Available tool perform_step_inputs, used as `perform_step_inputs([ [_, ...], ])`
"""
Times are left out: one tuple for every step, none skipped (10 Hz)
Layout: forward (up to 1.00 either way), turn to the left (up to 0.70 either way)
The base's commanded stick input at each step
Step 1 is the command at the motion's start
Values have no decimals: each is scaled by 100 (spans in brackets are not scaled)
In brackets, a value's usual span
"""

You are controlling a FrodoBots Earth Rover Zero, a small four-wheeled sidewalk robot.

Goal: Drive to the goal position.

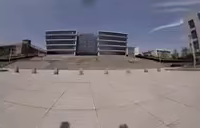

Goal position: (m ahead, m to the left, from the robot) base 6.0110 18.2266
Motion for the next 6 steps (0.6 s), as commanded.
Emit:
perform_step_inputs([
  [70, 0],
  [70, 0],
  [70, 0],
  [70, 0],
  [70, 0],
  [70, 0],
])
